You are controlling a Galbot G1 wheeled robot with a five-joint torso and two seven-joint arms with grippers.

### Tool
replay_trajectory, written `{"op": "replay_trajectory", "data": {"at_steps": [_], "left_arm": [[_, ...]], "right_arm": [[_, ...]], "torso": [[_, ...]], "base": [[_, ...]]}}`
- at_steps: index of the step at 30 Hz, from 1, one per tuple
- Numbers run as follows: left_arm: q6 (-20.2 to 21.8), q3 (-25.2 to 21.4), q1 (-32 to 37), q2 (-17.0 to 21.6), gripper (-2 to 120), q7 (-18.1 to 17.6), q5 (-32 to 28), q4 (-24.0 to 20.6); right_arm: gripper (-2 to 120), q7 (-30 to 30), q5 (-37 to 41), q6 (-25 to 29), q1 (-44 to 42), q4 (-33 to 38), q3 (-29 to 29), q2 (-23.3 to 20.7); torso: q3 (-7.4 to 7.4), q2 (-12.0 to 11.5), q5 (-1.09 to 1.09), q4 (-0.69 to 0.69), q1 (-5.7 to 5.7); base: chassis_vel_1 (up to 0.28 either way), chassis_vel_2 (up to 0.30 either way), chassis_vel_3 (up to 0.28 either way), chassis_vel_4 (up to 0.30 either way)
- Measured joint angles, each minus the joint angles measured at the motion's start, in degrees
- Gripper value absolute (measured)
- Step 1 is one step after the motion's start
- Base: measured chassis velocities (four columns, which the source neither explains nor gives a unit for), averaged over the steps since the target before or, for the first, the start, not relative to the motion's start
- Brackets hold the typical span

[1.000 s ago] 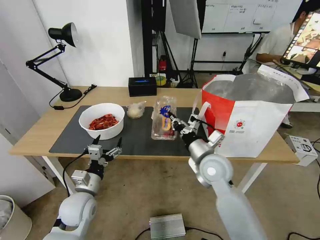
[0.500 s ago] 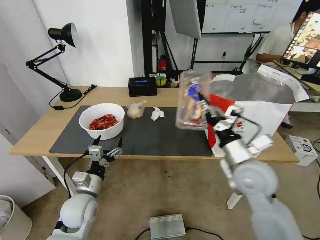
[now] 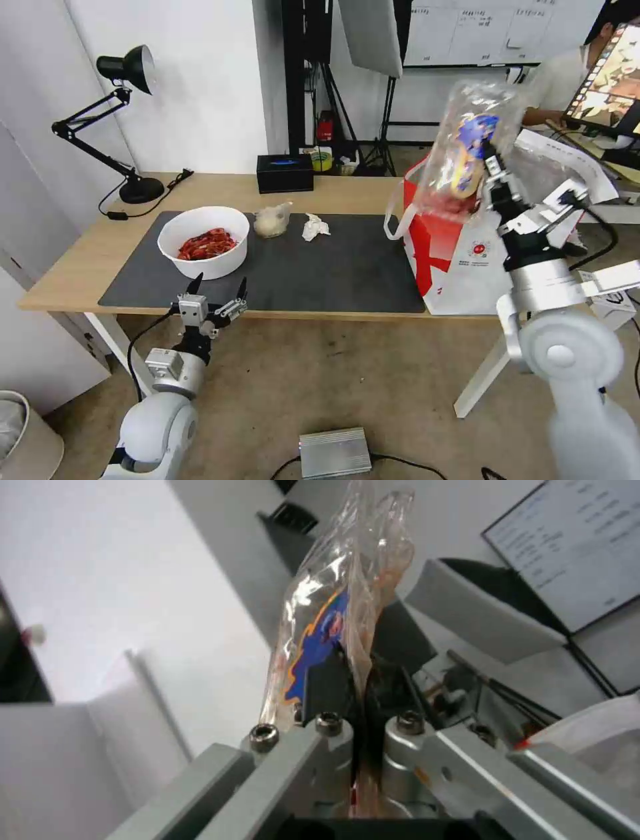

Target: Pick up the trash from the table and place it into the takeout bag.

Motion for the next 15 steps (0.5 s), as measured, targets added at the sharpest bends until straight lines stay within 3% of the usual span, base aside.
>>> {"op": "replay_trajectory", "data": {"at_steps": [7, 12, 15], "left_arm": [[0.0, -0.1, 0.2, -0.1, 100, 0.0, 0.0, -0.1], [0.0, 0.1, 0.5, -0.4, 100, 0.0, 0.3, -0.2], [0.0, 0.1, 0.5, -0.4, 100, 0.0, 0.6, -0.2]], "right_arm": [[0, 5.9, 5.0, -0.6, 2.7, -0.5, 1.7, -1.7], [0, 20.2, 13.4, -1.7, 8.0, -3.4, 3.9, -6.7], [0, 24.5, 15.3, -2.3, 10.0, -4.8, 3.9, -7.7]], "torso": [[0.00, 0.0, 0.00, 0.00, 0.00], [0.00, 0.0, 0.00, -0.01, 0.00], [0.00, 0.0, 0.00, -0.01, 0.00]], "base": [[0.000, 0.000, 0.000, 0.000], [0.000, 0.000, 0.000, 0.000], [0.000, 0.000, 0.000, 0.000]]}}
